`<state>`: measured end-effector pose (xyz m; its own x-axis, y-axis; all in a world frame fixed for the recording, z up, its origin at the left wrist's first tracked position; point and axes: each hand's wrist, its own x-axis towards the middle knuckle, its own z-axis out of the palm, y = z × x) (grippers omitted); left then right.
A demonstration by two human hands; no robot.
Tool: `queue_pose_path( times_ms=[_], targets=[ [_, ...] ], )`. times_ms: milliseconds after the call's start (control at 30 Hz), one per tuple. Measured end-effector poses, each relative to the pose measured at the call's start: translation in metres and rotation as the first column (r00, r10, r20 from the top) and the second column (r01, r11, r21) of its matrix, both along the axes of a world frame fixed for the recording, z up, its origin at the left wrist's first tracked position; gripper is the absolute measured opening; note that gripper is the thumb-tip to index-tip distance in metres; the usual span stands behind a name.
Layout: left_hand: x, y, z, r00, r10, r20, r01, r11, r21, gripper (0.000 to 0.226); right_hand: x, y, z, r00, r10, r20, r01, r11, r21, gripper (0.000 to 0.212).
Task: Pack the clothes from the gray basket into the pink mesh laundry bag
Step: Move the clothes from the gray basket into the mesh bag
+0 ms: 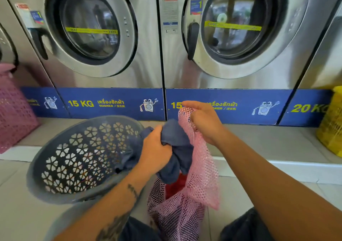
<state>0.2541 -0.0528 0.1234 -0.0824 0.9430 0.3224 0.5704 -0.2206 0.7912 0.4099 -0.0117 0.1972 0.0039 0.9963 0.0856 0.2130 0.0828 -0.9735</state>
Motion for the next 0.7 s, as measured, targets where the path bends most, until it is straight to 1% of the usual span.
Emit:
queue_pose_path(
  times_ms=[100,167,267,300,333,367,400,433,467,500,533,567,600,633,667,700],
  targets=[
    [0.017,0.004,-0.052,0.991,-0.060,-0.117,0.047,0.993,-0.109,0.008,0.002,-0.002,-0.001,1.000,0.009,0.008,-0.009,1.000,-0.014,0.061],
    [0.025,0.008,-0.075,0.987,-0.063,-0.148,0.045,0.991,-0.126,0.007,0.003,-0.003,-0.001,1.000,0.021,0.016,-0.020,1.000,-0.007,0.061],
    [0.038,0.019,-0.090,0.992,-0.072,-0.104,0.059,0.990,-0.125,0.008,0.004,-0.002,-0.002,1.000,0.026,0.017,-0.026,1.000,-0.017,0.062],
    [0.043,0.021,-0.091,0.992,-0.100,-0.079,0.087,0.984,-0.157,0.007,0.005,-0.001,-0.002,1.000,0.026,0.016,-0.026,0.999,-0.023,0.063],
    [0.048,0.023,-0.090,0.987,-0.153,-0.045,0.139,0.963,-0.230,0.010,0.006,0.000,-0.002,0.999,0.028,0.016,-0.027,0.999,-0.028,0.063],
    [0.051,0.025,-0.089,0.974,-0.224,0.020,0.217,0.915,-0.340,0.018,0.006,0.001,-0.002,0.999,0.031,0.018,-0.030,0.999,-0.032,0.063],
    [0.054,0.026,-0.088,0.951,-0.281,0.132,0.310,0.837,-0.451,0.028,0.007,0.002,-0.003,0.999,0.032,0.018,-0.031,0.999,-0.035,0.063],
    [0.055,0.026,-0.088,0.919,-0.309,0.243,0.393,0.756,-0.524,0.036,0.007,0.003,-0.004,0.999,0.032,0.017,-0.031,0.999,-0.037,0.063],
    [0.055,0.025,-0.087,0.892,-0.327,0.311,0.450,0.697,-0.558,0.036,0.007,0.004,-0.006,0.999,0.029,0.013,-0.029,0.999,-0.042,0.062],
    [0.053,0.024,-0.084,0.878,-0.368,0.307,0.479,0.668,-0.570,0.034,0.007,0.006,-0.007,1.000,0.026,0.002,-0.026,0.998,-0.051,0.062],
    [0.049,0.023,-0.083,0.873,-0.423,0.243,0.481,0.666,-0.570,0.033,0.008,0.009,-0.009,1.000,0.021,-0.015,-0.022,0.998,-0.064,0.062],
    [0.044,0.020,-0.081,0.872,-0.464,0.153,0.464,0.687,-0.559,0.036,0.008,0.011,-0.010,0.999,0.017,-0.028,-0.020,0.997,-0.079,0.062],
    [0.037,0.018,-0.080,0.885,-0.463,0.048,0.418,0.745,-0.521,0.041,0.008,0.014,-0.011,0.999,0.013,-0.033,-0.016,0.996,-0.090,0.062],
    [0.029,0.016,-0.078,0.910,-0.411,-0.055,0.349,0.830,-0.435,0.042,0.007,0.016,-0.013,0.999,0.012,-0.031,-0.015,0.996,-0.093,0.062],
    [0.019,0.015,-0.080,0.928,-0.335,-0.162,0.278,0.914,-0.296,0.041,0.006,0.018,-0.014,0.999,0.016,-0.033,-0.019,0.996,-0.091,0.061],
    [0.007,0.017,-0.083,0.915,-0.254,-0.315,0.220,0.965,-0.139,0.040,0.005,0.020,-0.016,0.999,0.022,-0.041,-0.026,0.996,-0.085,0.061]
  ],
)
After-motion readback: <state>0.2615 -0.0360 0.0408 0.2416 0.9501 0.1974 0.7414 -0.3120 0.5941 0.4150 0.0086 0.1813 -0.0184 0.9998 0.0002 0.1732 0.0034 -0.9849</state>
